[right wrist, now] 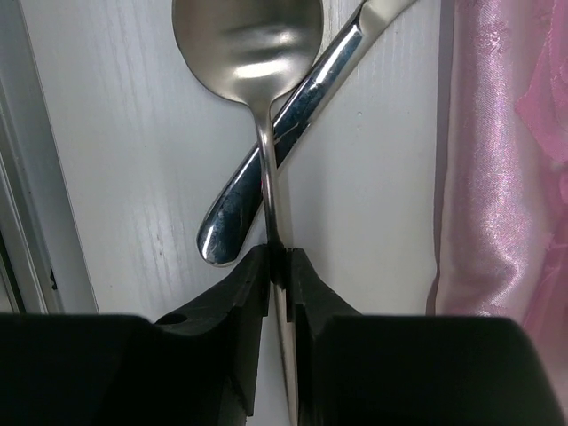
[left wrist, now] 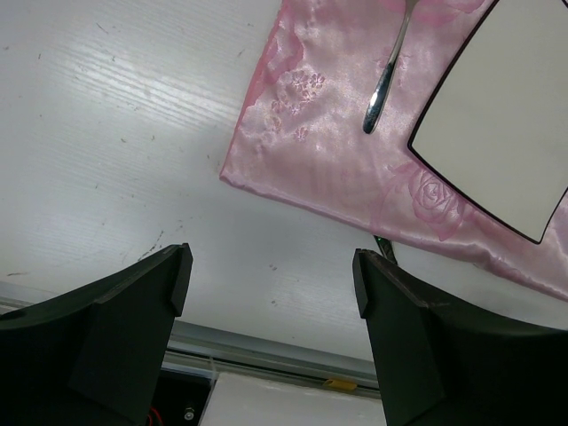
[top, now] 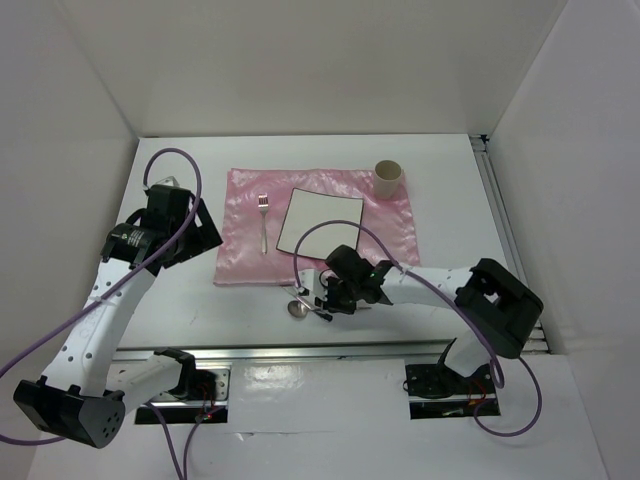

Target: Set the dinner table for one person

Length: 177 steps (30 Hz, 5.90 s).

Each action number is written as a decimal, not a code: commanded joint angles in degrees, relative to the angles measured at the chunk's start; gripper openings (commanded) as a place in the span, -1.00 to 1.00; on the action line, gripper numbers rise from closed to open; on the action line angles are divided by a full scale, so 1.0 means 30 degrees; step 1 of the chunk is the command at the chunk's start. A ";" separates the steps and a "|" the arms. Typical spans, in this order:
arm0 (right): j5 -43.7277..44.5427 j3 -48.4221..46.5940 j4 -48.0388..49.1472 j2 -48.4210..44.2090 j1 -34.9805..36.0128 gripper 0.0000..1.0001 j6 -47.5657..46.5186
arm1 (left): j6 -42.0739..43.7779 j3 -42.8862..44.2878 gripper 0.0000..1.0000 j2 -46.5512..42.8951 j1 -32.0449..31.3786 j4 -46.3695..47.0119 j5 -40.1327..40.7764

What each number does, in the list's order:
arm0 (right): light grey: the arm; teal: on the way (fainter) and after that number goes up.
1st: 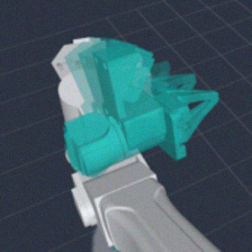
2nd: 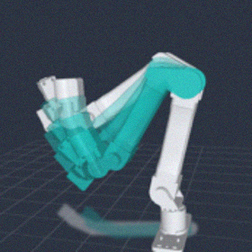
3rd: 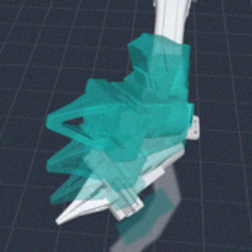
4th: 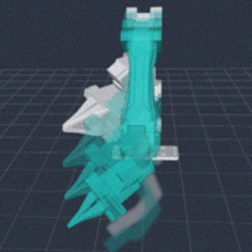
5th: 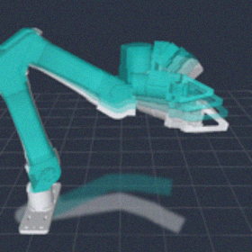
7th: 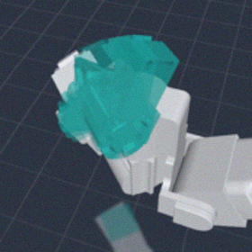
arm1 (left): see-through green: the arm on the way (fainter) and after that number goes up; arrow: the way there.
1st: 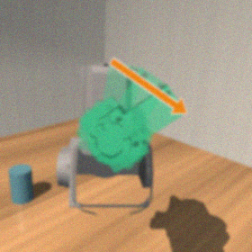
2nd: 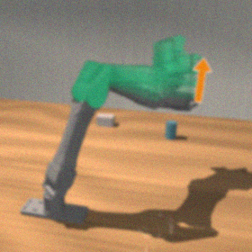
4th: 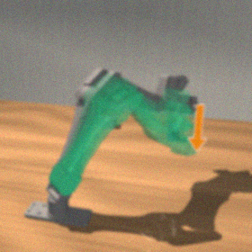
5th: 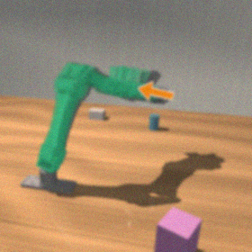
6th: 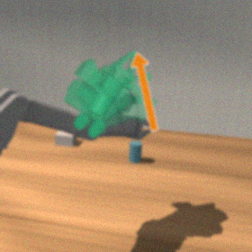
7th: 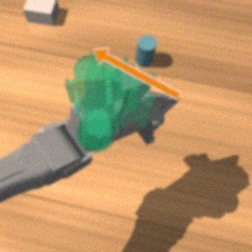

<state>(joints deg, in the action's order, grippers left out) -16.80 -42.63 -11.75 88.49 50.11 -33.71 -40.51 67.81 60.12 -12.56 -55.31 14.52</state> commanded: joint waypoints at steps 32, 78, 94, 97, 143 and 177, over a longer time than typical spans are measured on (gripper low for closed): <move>0.5159 -0.6707 -0.3965 -0.2399 -0.7002 -1.00 1.1970 | 0.0438 -0.0221 0.83 0.0146 0.0084 0.0946 -0.0564; 1.2101 -1.0955 -0.5986 0.5195 -0.8853 0.17 1.8943 | 0.0789 -0.0397 0.83 -0.0029 0.0260 0.0946 -0.0564; 0.5277 -0.8111 -0.5078 0.2522 0.0902 0.13 1.3289 | 0.0789 -0.0223 0.83 0.0146 0.0260 0.1122 -0.0388; 0.5656 -0.8901 -0.5488 0.3841 0.2013 0.13 1.3289 | 0.0789 -0.0221 0.83 0.0146 0.0260 0.1122 -0.0388; 0.7882 -0.6385 -0.6453 0.3641 0.5297 -1.00 0.9890 | 0.0789 -0.0221 0.83 0.0117 0.0260 0.1122 -0.0388; 1.0287 -0.6737 -0.6951 -0.2367 -0.2425 -1.00 1.5395 | 0.0408 -0.0221 0.83 -0.0293 0.0260 0.1093 -0.0066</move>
<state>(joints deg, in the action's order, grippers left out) 13.67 -61.58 -31.42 83.31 46.65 7.22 -39.20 66.72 60.01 -12.08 -52.73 13.76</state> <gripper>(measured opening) 0.224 0.915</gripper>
